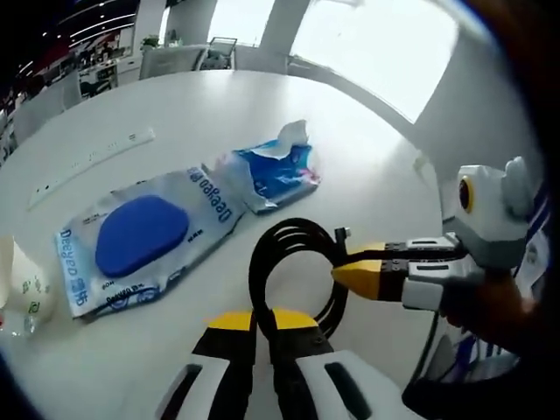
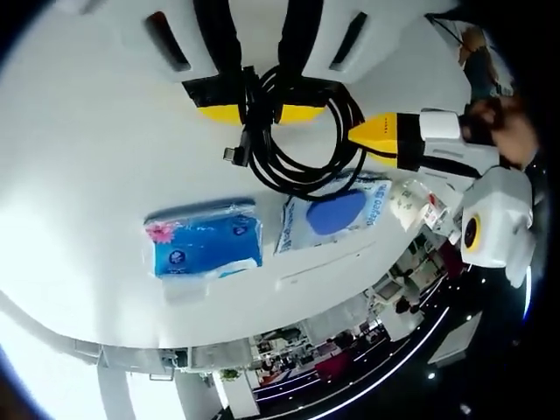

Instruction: Arrange the tabletop items into an orderly group along one side of the table until the central work area is clear of visible clutter.

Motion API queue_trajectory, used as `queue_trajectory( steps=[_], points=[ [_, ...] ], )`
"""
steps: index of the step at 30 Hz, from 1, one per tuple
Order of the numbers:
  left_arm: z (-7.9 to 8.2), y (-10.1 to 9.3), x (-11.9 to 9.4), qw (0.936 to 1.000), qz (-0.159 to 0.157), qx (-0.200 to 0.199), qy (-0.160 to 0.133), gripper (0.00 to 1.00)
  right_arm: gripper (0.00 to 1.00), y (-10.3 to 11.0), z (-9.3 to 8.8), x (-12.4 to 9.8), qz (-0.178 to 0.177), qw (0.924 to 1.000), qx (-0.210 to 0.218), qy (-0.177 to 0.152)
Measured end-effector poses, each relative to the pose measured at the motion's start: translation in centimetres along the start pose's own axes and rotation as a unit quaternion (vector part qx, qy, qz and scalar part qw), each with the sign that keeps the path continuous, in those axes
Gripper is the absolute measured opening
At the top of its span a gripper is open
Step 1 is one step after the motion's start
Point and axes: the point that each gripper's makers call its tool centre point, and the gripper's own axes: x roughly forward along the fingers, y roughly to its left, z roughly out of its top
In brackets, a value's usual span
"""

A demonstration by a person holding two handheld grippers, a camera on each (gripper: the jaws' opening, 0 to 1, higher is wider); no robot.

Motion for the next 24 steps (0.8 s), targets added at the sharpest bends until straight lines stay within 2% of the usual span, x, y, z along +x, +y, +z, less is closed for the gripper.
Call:
queue_trajectory(
  steps=[14,16,21,24],
  points=[
    [-0.3,-0.1,2.3,0.9994,-0.001,-0.030,0.018,0.03,0.08,-1.5,-0.1,1.4,-0.011,0.9990,-0.038,0.018],
    [-0.2,-0.1,2.5,0.9997,0.001,-0.023,0.014,0.03,0.08,-1.7,-0.1,1.7,-0.014,0.9988,-0.044,0.018],
    [-0.6,0.1,2.9,0.9994,0.003,-0.026,0.023,0.04,0.08,-1.8,-0.3,2.3,-0.013,0.9985,-0.047,0.024],
    [-0.6,0.0,3.0,0.9997,0.006,-0.014,0.021,0.05,0.09,-1.9,-0.2,2.4,-0.018,0.9974,-0.065,0.028]
  ],
)
